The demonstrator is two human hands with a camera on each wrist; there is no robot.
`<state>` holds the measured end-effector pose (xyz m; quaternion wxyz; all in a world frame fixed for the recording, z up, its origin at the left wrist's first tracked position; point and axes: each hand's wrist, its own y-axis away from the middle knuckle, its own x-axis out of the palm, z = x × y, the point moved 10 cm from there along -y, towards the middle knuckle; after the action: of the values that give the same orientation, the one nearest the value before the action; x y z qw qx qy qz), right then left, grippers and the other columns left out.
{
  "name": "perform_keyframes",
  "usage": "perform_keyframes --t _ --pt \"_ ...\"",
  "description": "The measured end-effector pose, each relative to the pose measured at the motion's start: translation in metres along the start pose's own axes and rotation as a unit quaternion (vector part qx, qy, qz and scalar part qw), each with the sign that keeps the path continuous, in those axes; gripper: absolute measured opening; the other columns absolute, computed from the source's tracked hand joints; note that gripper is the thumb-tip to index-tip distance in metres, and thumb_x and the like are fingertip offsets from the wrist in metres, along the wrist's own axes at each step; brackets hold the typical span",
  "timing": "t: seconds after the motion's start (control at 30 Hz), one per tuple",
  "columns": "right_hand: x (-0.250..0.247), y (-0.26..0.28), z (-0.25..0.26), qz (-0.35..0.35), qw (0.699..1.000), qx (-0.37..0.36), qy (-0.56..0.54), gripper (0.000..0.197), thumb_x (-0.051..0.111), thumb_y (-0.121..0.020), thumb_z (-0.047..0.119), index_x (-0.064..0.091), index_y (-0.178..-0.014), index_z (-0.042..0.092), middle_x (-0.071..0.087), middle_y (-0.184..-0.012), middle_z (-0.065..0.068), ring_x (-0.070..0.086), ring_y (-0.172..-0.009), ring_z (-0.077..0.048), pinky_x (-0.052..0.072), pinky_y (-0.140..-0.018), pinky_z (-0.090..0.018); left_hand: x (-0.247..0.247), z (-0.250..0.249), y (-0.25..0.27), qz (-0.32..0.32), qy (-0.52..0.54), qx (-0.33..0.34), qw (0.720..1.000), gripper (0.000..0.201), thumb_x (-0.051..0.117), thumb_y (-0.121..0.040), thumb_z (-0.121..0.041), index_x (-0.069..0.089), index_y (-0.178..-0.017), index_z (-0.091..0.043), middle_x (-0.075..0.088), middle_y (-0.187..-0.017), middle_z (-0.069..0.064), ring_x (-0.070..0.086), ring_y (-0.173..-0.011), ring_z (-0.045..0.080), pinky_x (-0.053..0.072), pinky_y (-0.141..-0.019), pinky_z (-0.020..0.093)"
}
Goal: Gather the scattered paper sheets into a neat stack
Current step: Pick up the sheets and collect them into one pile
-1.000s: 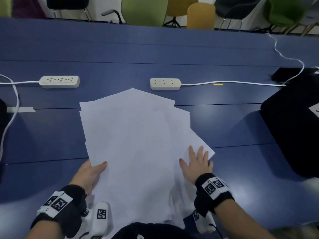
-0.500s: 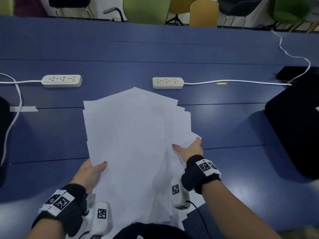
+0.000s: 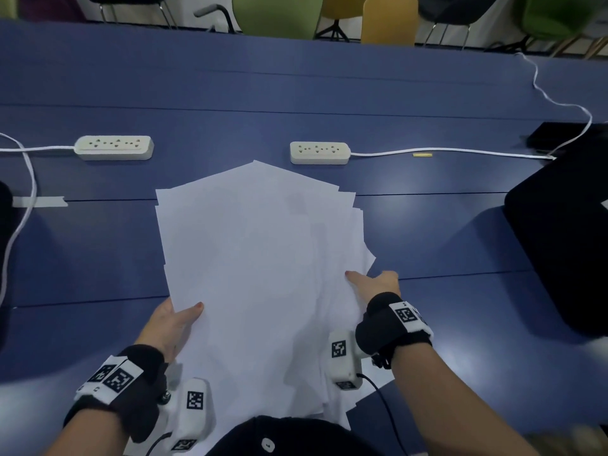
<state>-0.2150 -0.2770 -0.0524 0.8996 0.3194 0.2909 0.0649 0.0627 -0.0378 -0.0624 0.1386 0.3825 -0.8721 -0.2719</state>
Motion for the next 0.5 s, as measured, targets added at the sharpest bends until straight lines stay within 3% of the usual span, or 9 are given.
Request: perform_keyframes --t 0.03,0.07,0.2,0.27,0.4,0.5 --pt "0.001 -0.001 0.001 0.020 1.000 -0.001 -0.006 0.042 0.072 -0.067 0.035 0.040 -0.080 0.012 0.047 -0.076 -0.002 0.047 -0.076 -0.027 0.041 -0.072 -0.032 0.000 0.000 0.000 -0.001 -0.001 0.000 1.000 0.029 0.046 -0.091 0.001 0.049 -0.118 -0.012 0.061 -0.109 0.009 0.055 -0.098 0.026 0.037 -0.090 0.036" --pt "0.003 -0.001 0.003 0.041 0.999 -0.003 -0.011 0.040 0.073 -0.069 0.034 0.040 -0.075 0.010 0.045 -0.070 0.000 0.048 -0.074 -0.026 0.040 -0.071 -0.031 -0.001 0.000 0.000 -0.002 -0.002 0.000 1.000 0.029 0.047 -0.091 0.001 0.049 -0.117 -0.013 0.059 -0.113 0.009 0.055 -0.099 0.026 0.037 -0.090 0.036" --pt "0.006 0.003 0.018 0.113 0.991 -0.041 -0.054 0.029 0.075 -0.074 0.019 0.063 -0.096 0.005 0.068 -0.091 -0.007 0.061 -0.077 -0.024 0.048 -0.069 -0.029 -0.003 0.003 -0.002 -0.002 -0.001 0.000 1.000 0.033 0.047 -0.091 0.001 0.049 -0.122 -0.010 0.059 -0.113 0.008 0.055 -0.100 0.026 0.037 -0.091 0.036" --pt "0.011 0.006 0.025 0.140 0.986 -0.077 -0.037 0.026 0.074 -0.075 0.014 0.065 -0.098 0.006 0.068 -0.087 -0.003 0.063 -0.076 -0.018 0.049 -0.064 -0.028 -0.004 0.003 -0.002 -0.004 -0.005 0.001 1.000 0.032 0.048 -0.091 0.000 0.050 -0.121 -0.012 0.062 -0.107 0.005 0.055 -0.103 0.026 0.037 -0.091 0.036" --pt "0.017 -0.002 0.021 0.118 0.990 -0.078 -0.014 0.023 0.080 -0.066 0.018 0.067 -0.083 0.015 0.071 -0.095 -0.006 0.066 -0.089 -0.026 0.053 -0.085 -0.037 -0.004 0.003 -0.003 -0.003 -0.001 0.002 1.000 0.029 0.048 -0.091 0.000 0.050 -0.116 -0.013 0.059 -0.114 0.010 0.057 -0.102 0.027 0.037 -0.092 0.037" --pt "0.022 -0.009 0.024 0.102 0.991 -0.083 0.023 0.036 0.082 -0.062 0.026 0.064 -0.091 0.016 0.069 -0.088 -0.002 0.064 -0.078 -0.025 0.052 -0.070 -0.032 -0.003 0.003 -0.003 0.001 0.004 0.004 1.000 0.032 0.046 -0.091 0.002 0.050 -0.120 -0.011 0.059 -0.115 0.010 0.057 -0.097 0.025 0.037 -0.090 0.036"
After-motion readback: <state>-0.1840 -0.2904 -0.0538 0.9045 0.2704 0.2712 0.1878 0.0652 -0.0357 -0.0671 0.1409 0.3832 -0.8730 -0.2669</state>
